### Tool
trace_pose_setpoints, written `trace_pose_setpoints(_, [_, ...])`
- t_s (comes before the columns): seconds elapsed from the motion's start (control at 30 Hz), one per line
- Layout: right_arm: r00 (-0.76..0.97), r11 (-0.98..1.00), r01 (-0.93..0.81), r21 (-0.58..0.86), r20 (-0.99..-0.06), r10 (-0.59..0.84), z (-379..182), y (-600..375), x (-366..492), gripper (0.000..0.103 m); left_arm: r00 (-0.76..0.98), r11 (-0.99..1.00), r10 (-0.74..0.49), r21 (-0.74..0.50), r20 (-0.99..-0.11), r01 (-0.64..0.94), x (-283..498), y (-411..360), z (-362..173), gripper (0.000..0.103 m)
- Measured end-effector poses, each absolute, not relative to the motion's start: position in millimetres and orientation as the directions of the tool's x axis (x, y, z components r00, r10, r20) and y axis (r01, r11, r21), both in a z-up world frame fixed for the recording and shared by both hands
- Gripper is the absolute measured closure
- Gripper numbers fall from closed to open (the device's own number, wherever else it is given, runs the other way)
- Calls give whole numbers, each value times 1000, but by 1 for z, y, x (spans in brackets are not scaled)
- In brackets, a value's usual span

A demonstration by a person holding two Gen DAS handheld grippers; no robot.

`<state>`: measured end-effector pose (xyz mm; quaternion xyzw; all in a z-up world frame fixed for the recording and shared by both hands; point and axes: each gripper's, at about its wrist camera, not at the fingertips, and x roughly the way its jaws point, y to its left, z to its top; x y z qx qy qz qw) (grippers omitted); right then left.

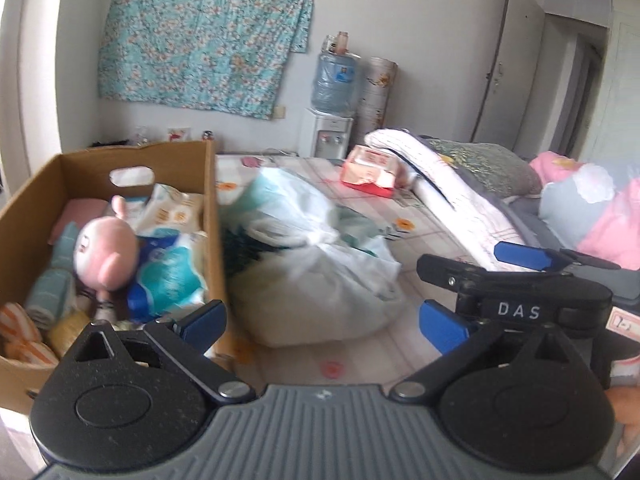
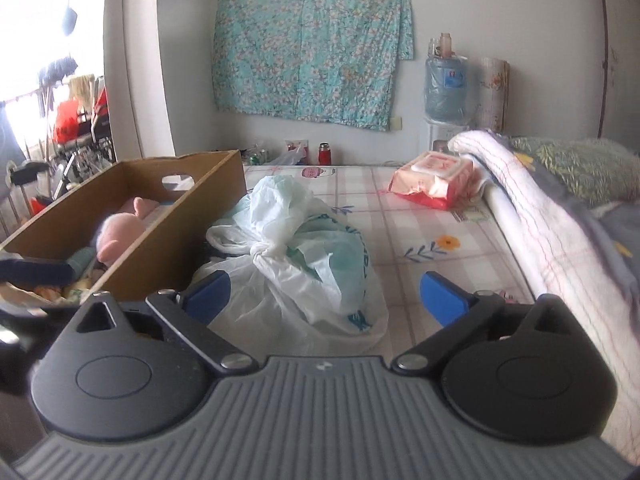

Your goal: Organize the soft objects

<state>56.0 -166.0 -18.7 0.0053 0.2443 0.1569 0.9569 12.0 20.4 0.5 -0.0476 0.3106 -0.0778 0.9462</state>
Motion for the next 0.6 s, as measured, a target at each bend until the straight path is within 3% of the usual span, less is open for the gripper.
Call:
trace_pose_setpoints(0.23, [830,956,-248,160,-473,294,-12,-197,45,1,807,989,-134,-130,-575,72,5,7,-2,0])
trace_pose_setpoints(0.4, [797,939,-248,240,-500,338,-15,-208,45,1,790,999,4,-29,-614,-27,6,-11,-15,0])
trace_pose_setpoints(0.6, [783,939,-251,236,-520,341,-16,-206,39,1,766,999,38,37,-641,-19,5,-15,-16,0])
